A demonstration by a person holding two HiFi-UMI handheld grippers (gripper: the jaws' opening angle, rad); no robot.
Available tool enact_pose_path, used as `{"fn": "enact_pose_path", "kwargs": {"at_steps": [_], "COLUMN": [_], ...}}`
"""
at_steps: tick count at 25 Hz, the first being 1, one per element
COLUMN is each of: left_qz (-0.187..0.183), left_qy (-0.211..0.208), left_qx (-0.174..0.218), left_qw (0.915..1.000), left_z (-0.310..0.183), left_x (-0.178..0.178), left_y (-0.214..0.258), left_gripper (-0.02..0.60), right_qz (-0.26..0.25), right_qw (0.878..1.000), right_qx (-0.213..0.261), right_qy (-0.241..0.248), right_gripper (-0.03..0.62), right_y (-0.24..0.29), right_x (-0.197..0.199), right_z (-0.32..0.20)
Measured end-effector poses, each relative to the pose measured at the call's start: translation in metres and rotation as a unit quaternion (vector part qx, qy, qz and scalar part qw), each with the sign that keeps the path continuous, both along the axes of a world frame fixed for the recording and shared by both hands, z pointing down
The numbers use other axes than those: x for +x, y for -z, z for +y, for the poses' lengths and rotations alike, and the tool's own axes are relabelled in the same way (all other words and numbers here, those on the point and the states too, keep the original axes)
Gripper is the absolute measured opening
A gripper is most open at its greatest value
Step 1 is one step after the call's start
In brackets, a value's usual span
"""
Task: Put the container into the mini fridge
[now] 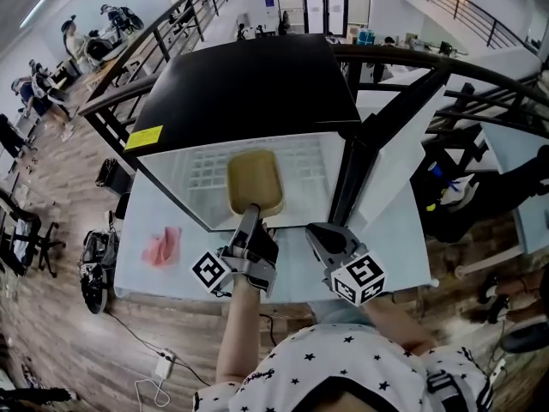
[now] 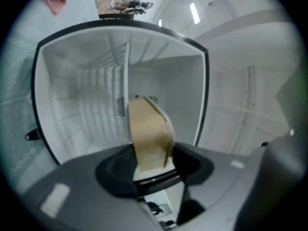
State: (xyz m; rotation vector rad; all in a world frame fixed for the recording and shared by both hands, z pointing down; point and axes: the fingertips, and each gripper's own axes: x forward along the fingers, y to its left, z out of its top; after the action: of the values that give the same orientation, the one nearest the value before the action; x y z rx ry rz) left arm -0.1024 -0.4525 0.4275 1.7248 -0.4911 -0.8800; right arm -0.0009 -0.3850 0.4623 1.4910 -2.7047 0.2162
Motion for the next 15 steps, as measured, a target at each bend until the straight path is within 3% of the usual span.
{"fn": "enact_pose_path", "kwargs": {"at_steps": [15], "left_qz": [-0.005], "left_qy": [-0.007], "left_qx": [-0.010], "left_qw": [0.9999], "left_z": [-0.044], "left_x": [0.019], "left_y": [-0.003], "left_gripper": [0.225], "right_qz": [-0.003], "right_qw": [1.000], "right_qx": [-0.001], "right_qy": [-0.009], "right_gripper": [0.021], "right_y": [-0.004], "right_x": [0.005], "right_z": [-0.022]}}
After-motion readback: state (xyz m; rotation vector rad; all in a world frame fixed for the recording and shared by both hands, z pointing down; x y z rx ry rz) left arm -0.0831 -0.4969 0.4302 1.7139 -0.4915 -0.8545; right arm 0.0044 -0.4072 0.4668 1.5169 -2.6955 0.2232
